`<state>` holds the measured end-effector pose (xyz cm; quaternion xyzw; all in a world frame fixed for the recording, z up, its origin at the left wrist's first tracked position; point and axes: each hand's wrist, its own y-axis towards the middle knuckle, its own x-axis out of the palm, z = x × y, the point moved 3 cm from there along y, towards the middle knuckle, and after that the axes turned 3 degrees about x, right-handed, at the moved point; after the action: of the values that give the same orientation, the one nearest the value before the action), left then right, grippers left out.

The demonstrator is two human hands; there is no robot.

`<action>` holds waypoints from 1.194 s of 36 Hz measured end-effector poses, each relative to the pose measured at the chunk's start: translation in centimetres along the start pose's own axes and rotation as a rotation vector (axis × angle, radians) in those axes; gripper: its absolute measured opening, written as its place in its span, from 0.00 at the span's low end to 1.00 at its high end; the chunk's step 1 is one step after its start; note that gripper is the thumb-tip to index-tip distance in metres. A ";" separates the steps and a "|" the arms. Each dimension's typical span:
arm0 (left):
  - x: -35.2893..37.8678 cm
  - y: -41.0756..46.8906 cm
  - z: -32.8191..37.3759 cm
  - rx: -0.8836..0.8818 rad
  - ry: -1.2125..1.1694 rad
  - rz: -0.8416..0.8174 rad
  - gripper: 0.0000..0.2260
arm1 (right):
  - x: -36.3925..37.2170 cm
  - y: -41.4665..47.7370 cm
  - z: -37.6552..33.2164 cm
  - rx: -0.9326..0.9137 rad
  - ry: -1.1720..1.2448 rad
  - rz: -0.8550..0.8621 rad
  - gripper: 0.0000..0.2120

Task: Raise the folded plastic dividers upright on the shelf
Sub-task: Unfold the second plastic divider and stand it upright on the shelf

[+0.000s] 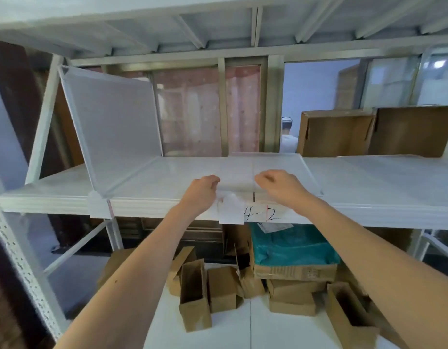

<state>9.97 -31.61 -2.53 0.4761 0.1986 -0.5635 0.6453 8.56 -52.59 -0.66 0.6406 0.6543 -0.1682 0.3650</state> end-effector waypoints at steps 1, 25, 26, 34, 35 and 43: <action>0.3 0.1 -0.4 -0.010 0.028 0.013 0.16 | 0.5 0.2 0.0 -0.014 -0.017 -0.008 0.22; 2.2 -0.5 -1.2 0.107 0.466 0.219 0.10 | 6.1 2.6 -2.5 -0.018 -0.490 -0.133 0.39; 2.2 -0.5 -1.2 0.107 0.468 0.221 0.10 | 6.2 2.5 -2.4 -0.022 -0.501 -0.124 0.39; 2.4 -0.4 -1.1 0.135 0.612 0.191 0.11 | 6.6 2.0 -2.0 -0.074 -0.530 -0.049 0.38; 2.4 -0.4 -1.1 0.131 0.608 0.189 0.11 | 6.7 2.0 -2.0 -0.074 -0.535 -0.044 0.38; 2.2 -0.7 -0.9 0.142 0.651 0.205 0.11 | 6.8 2.0 -2.9 -0.099 -0.547 -0.015 0.30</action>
<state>10.20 -31.99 -5.02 0.6919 0.3055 -0.3267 0.5668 10.34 -45.44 -2.91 0.5481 0.5436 -0.3051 0.5577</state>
